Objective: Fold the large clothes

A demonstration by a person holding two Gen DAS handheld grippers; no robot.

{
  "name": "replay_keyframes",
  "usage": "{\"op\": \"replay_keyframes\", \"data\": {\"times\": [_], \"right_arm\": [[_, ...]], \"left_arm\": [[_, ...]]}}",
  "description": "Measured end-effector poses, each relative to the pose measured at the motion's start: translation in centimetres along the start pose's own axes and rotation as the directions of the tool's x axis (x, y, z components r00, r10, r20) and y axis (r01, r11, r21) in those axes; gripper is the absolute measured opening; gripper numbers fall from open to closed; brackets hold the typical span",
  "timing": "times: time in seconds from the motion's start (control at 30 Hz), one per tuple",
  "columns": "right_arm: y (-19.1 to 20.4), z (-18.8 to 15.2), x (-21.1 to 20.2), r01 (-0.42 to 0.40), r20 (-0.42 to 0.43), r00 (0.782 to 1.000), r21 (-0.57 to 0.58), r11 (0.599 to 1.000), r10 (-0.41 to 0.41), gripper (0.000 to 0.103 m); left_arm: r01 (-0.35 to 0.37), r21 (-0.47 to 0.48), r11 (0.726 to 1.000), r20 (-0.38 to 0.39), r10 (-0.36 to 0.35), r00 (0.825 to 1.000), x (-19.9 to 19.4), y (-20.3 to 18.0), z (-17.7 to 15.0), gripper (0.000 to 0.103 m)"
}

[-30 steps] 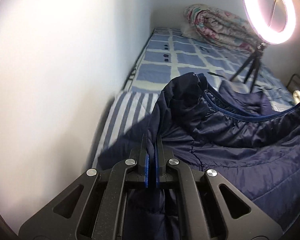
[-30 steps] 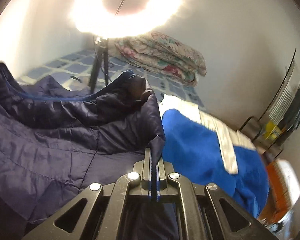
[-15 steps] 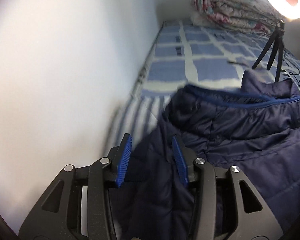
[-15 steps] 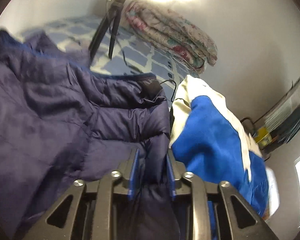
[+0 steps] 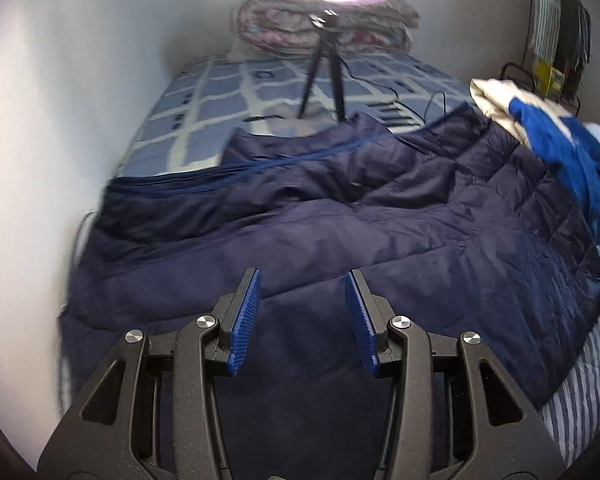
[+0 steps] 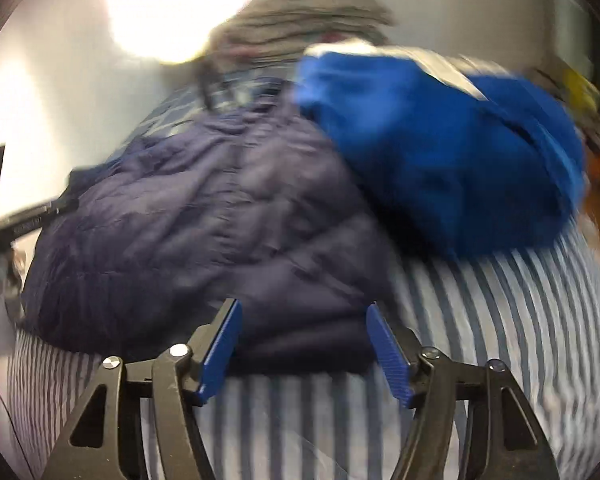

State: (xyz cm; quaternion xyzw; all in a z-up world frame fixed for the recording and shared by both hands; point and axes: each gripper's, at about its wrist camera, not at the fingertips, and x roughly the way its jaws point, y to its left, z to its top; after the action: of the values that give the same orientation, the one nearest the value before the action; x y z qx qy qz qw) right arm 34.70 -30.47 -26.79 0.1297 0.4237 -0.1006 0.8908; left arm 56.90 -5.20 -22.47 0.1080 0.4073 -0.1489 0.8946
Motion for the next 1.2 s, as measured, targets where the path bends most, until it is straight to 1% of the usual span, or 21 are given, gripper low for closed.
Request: {"op": "replay_keyframes", "data": {"times": [0.03, 0.07, 0.1, 0.13, 0.23, 0.3, 0.33, 0.43, 0.53, 0.57, 0.6, 0.63, 0.67, 0.73, 0.83, 0.87, 0.93, 0.97, 1.0, 1.07, 1.2], "right_arm": [[-0.7, -0.5, -0.1, 0.006, -0.003, 1.000, 0.032, 0.999, -0.006, 0.070], [-1.4, -1.0, 0.2, -0.007, -0.014, 1.000, 0.070, 0.998, 0.008, 0.070], [-2.0, -1.5, 0.6, -0.037, -0.026, 0.999, 0.107, 0.994, 0.040, 0.070], [-2.4, -1.7, 0.9, -0.057, -0.033, 0.998, 0.135, 0.989, 0.062, 0.072], [-3.8, -2.4, 2.0, -0.161, -0.028, 0.984, 0.253, 0.954, 0.174, 0.075], [-4.2, -2.8, 2.6, -0.243, 0.006, 0.967, 0.308, 0.920, 0.254, 0.078], [-4.2, -2.8, 2.8, -0.262, 0.015, 0.962, 0.319, 0.911, 0.271, 0.078], [-4.0, -2.6, 3.6, -0.298, 0.044, 0.952, 0.344, 0.890, 0.302, 0.080], [-3.7, -2.2, 4.8, -0.298, 0.062, 0.952, 0.405, 0.864, 0.299, 0.079], [-3.5, -1.9, 5.2, -0.290, 0.068, 0.955, 0.424, 0.858, 0.289, 0.078], [-3.4, -1.5, 5.4, -0.290, 0.081, 0.956, 0.433, 0.853, 0.283, 0.066], [-3.2, -1.5, 5.4, -0.287, 0.087, 0.957, 0.432, 0.855, 0.278, 0.041], [-2.8, -1.2, 5.4, -0.280, 0.079, 0.959, 0.421, 0.863, 0.273, 0.029], [-2.0, -0.6, 4.7, -0.256, 0.081, 0.966, 0.381, 0.888, 0.244, 0.015], [0.2, 0.1, 2.1, -0.198, 0.120, 0.978, 0.252, 0.947, 0.173, 0.010], [1.1, 0.3, 1.2, -0.174, 0.135, 0.980, 0.200, 0.964, 0.149, 0.010], [2.3, 0.7, 0.3, -0.135, 0.134, 0.984, 0.129, 0.982, 0.118, 0.010], [3.0, 0.9, -0.1, -0.106, 0.134, 0.987, 0.096, 0.990, 0.092, 0.009], [3.6, 1.2, -0.5, -0.084, 0.139, 0.988, 0.067, 0.994, 0.074, 0.009], [4.2, 1.6, -1.4, -0.081, 0.152, 0.986, 0.042, 0.996, 0.074, 0.009], [5.2, 2.5, -2.9, -0.119, 0.166, 0.979, 0.019, 0.993, 0.114, 0.009]], "left_arm": [[-0.015, 0.008, 1.000, -0.018, 0.015, 1.000, 1.2, -0.6, 0.1, 0.045], [-0.007, -0.001, 1.000, -0.049, 0.007, 0.999, 2.4, -0.9, 0.0, 0.045], [0.010, -0.010, 1.000, -0.093, -0.011, 0.996, 4.0, -1.0, -0.4, 0.045], [-0.003, -0.002, 1.000, -0.126, 0.002, 0.992, 5.5, -1.3, -1.0, 0.045], [-0.057, 0.055, 0.997, -0.107, 0.063, 0.992, 6.6, -2.3, -1.9, 0.045], [-0.059, 0.042, 0.997, -0.112, 0.063, 0.992, 5.7, -2.2, -1.5, 0.045], [-0.050, 0.030, 0.998, -0.101, 0.053, 0.994, 4.8, -2.1, -1.4, 0.045], [-0.027, -0.010, 1.000, -0.019, 0.027, 0.999, 0.9, -2.0, -1.2, 0.045], [0.008, -0.021, 1.000, 0.045, -0.007, 0.999, -2.6, -2.9, -2.2, 0.045], [0.021, -0.011, 1.000, 0.047, -0.020, 0.999, -3.2, -3.4, -2.8, 0.045], [0.031, -0.004, 1.000, 0.043, -0.031, 0.999, -3.4, -3.9, -3.2, 0.045], [0.035, -0.002, 0.999, 0.040, -0.035, 0.999, -3.3, -4.4, -3.3, 0.045], [0.037, -0.006, 0.999, 0.039, -0.037, 0.999, -3.3, -4.8, -3.8, 0.045], [0.040, 0.001, 0.999, 0.029, -0.040, 0.999, -2.8, -5.7, -4.6, 0.045], [0.041, 0.015, 0.999, -0.018, -0.040, 0.999, -1.1, -6.9, -6.4, 0.045], [0.028, 0.045, 0.999, -0.031, -0.026, 0.999, -0.1, -7.4, -7.0, 0.045], [0.002, 0.088, 0.996, -0.020, 0.000, 1.000, 1.0, -7.7, -7.7, 0.045], [0.006, 0.061, 0.998, -0.024, -0.005, 1.000, 0.8, -7.4, -7.6, 0.045], [0.013, 0.029, 0.999, -0.044, -0.011, 0.999, 0.5, -7.1, -7.3, 0.045], [0.023, 0.005, 1.000, -0.061, -0.022, 0.998, -0.6, -6.7, -7.0, 0.045], [0.035, 0.034, 0.999, 0.008, -0.035, 0.999, -7.1, -6.8, -6.8, 0.045]]}}
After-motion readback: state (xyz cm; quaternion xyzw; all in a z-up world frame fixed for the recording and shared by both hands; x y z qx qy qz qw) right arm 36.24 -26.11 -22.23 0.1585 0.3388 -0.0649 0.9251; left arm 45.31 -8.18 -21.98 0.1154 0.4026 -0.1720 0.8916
